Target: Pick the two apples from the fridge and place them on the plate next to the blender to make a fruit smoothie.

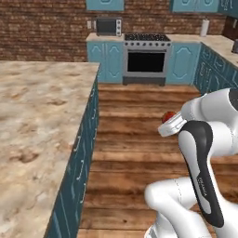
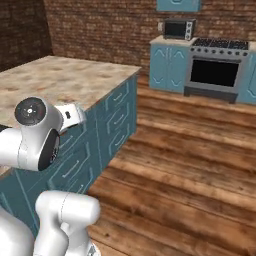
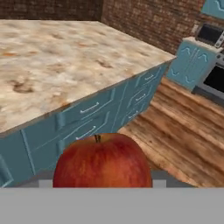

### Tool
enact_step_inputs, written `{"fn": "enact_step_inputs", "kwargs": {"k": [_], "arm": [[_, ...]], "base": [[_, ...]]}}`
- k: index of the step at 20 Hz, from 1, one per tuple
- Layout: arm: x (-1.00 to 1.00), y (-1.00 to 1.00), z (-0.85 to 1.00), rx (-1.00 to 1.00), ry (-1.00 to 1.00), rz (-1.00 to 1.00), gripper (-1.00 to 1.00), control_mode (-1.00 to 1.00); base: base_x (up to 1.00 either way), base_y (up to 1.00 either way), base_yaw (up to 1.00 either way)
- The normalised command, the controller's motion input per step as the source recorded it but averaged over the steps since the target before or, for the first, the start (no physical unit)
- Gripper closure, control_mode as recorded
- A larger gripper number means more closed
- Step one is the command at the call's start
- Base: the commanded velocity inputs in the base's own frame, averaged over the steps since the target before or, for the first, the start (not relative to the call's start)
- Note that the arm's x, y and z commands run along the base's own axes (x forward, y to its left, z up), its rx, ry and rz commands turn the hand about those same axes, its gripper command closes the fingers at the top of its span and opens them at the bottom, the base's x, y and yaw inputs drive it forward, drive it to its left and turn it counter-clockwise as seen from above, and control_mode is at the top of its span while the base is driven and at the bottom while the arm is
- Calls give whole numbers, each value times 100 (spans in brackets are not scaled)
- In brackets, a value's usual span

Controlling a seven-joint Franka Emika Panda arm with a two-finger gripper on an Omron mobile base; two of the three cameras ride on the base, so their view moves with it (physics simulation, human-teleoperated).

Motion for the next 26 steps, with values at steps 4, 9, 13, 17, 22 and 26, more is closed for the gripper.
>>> {"fn": "enact_step_inputs", "kwargs": {"k": [4,9,13,17,22,26], "arm": [[0,0,0,0,0,0,100,100],[0,0,0,0,0,0,100,100],[0,0,0,0,0,0,100,100],[0,0,0,0,0,0,100,100],[0,0,0,0,0,0,100,100],[0,0,0,0,0,0,100,100]], "base": [[1,18,77],[0,19,78],[0,20,78],[0,22,80],[0,25,80],[0,60,62]]}}
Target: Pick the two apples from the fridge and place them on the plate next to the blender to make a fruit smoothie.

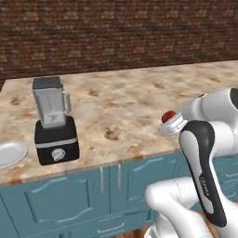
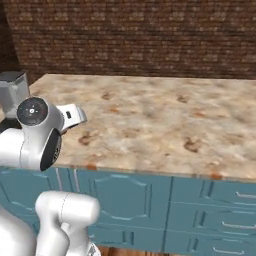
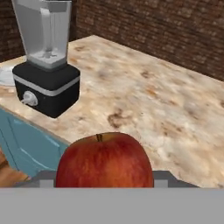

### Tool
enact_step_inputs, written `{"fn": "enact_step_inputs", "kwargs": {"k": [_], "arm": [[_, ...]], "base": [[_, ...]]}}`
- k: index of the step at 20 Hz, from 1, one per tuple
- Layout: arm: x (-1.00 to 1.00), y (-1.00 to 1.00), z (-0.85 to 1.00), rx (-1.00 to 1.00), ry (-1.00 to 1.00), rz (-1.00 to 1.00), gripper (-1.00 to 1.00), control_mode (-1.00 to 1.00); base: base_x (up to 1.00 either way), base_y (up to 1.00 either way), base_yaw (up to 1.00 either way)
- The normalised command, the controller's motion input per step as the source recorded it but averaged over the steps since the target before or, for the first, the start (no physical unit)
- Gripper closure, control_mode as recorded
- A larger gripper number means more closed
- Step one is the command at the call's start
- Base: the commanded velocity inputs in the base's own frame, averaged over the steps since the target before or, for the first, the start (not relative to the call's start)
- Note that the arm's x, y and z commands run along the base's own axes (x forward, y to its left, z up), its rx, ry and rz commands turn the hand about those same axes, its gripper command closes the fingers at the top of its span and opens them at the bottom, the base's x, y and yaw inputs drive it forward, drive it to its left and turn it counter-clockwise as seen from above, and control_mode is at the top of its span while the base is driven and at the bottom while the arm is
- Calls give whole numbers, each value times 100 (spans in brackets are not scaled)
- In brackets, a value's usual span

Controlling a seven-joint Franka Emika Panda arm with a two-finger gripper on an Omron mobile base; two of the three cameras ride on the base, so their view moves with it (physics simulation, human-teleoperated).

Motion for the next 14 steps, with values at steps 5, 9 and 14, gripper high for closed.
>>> {"fn": "enact_step_inputs", "kwargs": {"k": [5,9,14], "arm": [[0,0,0,0,0,0,100,100],[0,0,0,0,0,0,100,100],[0,0,0,0,0,0,100,100]], "base": [[0,100,22],[7,100,11],[47,100,6]]}}
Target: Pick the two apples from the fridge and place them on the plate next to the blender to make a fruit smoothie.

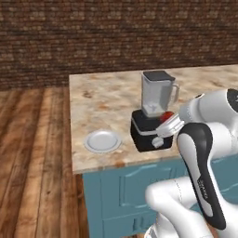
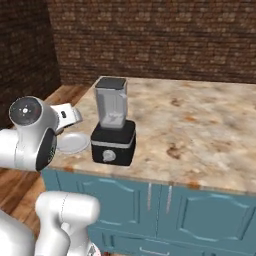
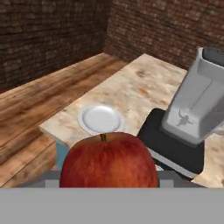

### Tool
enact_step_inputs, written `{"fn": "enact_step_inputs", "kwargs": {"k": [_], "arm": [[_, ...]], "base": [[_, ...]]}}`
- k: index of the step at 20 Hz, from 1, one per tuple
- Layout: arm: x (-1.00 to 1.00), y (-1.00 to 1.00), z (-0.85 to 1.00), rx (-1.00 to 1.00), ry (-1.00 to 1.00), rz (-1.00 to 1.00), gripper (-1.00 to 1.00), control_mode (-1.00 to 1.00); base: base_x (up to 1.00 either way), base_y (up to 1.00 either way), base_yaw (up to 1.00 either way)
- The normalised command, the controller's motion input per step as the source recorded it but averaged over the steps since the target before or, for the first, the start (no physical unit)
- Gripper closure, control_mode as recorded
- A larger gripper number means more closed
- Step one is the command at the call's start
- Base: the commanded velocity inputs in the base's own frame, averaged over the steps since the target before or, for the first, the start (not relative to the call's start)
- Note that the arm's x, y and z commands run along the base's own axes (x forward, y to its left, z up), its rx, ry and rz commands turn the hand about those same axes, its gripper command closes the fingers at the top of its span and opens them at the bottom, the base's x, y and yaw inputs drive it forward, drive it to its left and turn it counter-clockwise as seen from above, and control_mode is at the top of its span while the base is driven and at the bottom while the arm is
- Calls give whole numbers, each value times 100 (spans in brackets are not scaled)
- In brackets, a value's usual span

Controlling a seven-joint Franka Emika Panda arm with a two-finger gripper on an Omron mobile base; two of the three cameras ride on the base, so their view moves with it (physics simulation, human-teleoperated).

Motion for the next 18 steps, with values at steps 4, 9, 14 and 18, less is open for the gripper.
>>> {"fn": "enact_step_inputs", "kwargs": {"k": [4,9,14,18], "arm": [[0,0,0,0,0,0,100,100],[3,2,0,0,1,0,100,-100],[26,2,-69,-2,45,-6,100,-100],[56,1,-74,-5,51,-5,100,-100]], "base": [[96,98,0],[48,22,-1],[0,0,0],[0,0,0]]}}
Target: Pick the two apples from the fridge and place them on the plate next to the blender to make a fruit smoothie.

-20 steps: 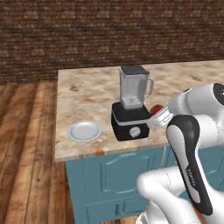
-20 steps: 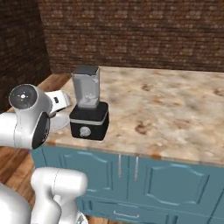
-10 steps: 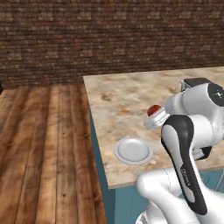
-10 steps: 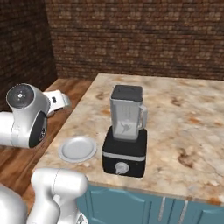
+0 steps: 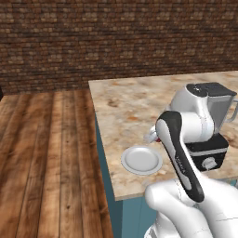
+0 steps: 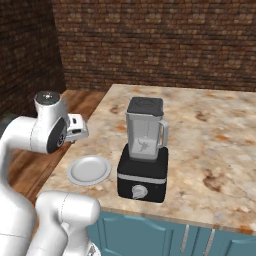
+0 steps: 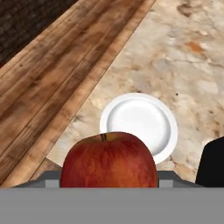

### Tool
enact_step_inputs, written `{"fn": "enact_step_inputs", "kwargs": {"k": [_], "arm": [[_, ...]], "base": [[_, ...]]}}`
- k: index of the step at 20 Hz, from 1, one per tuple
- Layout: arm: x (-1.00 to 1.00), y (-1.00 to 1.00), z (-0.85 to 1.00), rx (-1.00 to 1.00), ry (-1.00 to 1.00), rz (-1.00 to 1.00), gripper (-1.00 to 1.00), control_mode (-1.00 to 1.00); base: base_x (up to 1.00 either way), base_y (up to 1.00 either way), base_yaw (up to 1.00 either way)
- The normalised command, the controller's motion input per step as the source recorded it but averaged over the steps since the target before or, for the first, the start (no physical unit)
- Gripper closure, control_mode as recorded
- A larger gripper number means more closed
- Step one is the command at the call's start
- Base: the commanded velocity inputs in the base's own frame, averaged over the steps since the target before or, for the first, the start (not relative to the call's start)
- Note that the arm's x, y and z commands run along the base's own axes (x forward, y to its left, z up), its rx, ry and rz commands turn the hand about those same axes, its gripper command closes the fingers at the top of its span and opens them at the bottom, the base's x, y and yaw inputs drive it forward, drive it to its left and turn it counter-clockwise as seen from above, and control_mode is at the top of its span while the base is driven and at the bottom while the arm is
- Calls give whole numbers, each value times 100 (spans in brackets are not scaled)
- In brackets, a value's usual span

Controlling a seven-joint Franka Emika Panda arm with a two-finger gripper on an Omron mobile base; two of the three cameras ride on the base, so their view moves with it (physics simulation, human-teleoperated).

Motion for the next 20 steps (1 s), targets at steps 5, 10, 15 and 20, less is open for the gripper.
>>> {"fn": "enact_step_inputs", "kwargs": {"k": [5,10,15,20], "arm": [[67,2,-71,-13,22,-5,100,-100],[83,4,-79,-17,6,-6,100,-100],[57,1,-91,-11,9,-4,100,-100],[50,0,-79,-7,6,-2,100,-100]], "base": [[0,0,0],[0,0,0],[0,0,0],[0,0,0]]}}
